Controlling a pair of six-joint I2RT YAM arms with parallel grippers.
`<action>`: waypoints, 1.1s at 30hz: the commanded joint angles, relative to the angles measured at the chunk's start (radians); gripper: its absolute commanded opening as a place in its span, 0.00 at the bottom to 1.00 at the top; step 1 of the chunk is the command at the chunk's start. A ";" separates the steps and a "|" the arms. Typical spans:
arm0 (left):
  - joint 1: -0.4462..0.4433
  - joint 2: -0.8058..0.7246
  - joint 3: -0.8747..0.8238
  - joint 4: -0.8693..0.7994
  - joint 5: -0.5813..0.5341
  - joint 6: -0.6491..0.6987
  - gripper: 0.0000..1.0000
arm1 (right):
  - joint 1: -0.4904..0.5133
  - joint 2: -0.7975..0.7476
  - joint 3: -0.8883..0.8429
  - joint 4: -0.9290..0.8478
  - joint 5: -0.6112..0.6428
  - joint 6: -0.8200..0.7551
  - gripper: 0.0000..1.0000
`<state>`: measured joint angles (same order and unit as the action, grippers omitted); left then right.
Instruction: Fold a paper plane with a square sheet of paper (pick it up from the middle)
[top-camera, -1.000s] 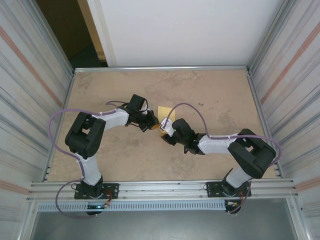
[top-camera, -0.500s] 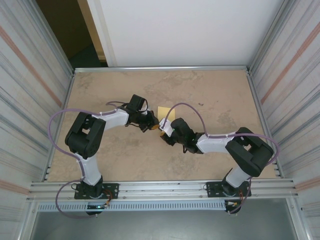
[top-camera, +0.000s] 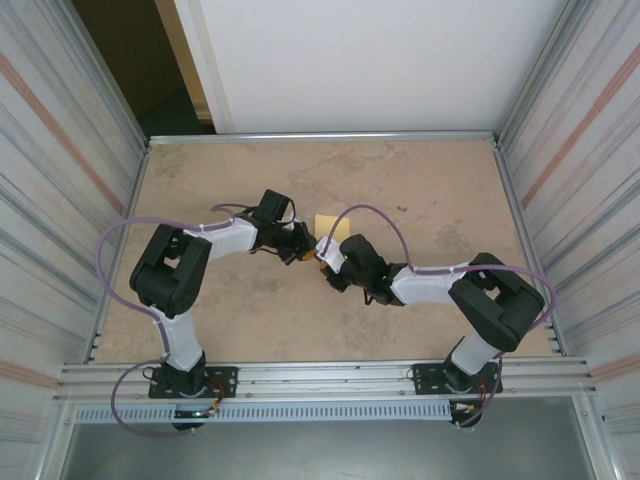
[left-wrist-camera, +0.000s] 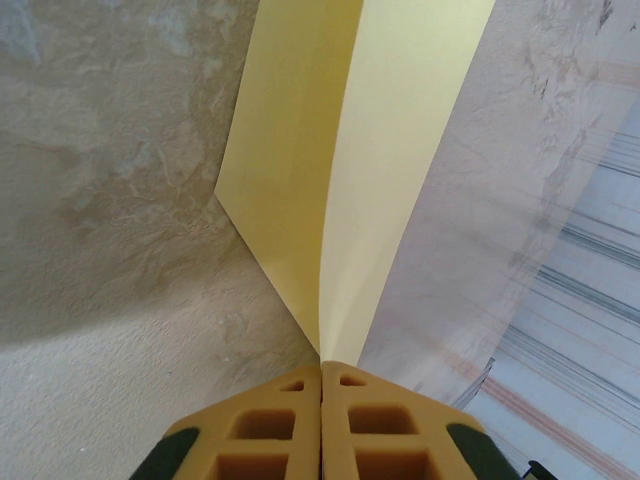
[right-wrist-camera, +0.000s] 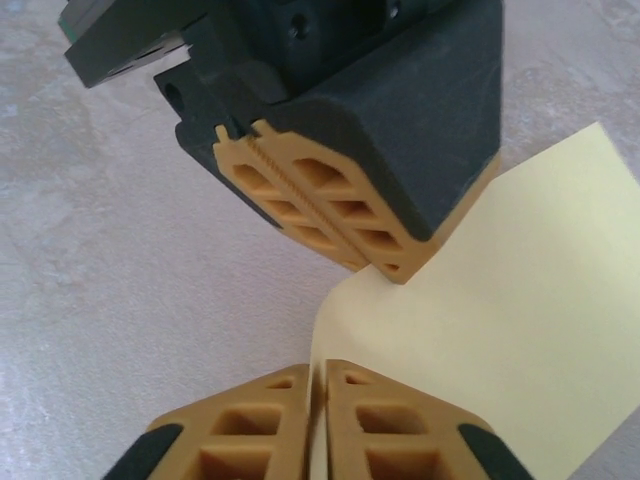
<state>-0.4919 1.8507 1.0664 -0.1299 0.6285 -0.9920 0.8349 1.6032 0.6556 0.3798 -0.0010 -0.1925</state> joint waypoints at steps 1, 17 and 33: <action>0.031 -0.058 -0.017 -0.027 0.000 0.010 0.14 | -0.014 -0.020 0.018 -0.035 -0.050 0.011 0.06; 0.048 -0.092 0.033 -0.003 -0.030 0.123 0.32 | -0.083 -0.091 -0.042 -0.061 -0.331 0.182 0.00; -0.015 0.173 0.285 -0.271 -0.133 0.290 0.22 | -0.089 -0.048 -0.033 -0.099 -0.438 0.245 0.00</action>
<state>-0.4999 1.9965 1.3167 -0.3050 0.5293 -0.7609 0.7567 1.5406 0.6205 0.3058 -0.4000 0.0212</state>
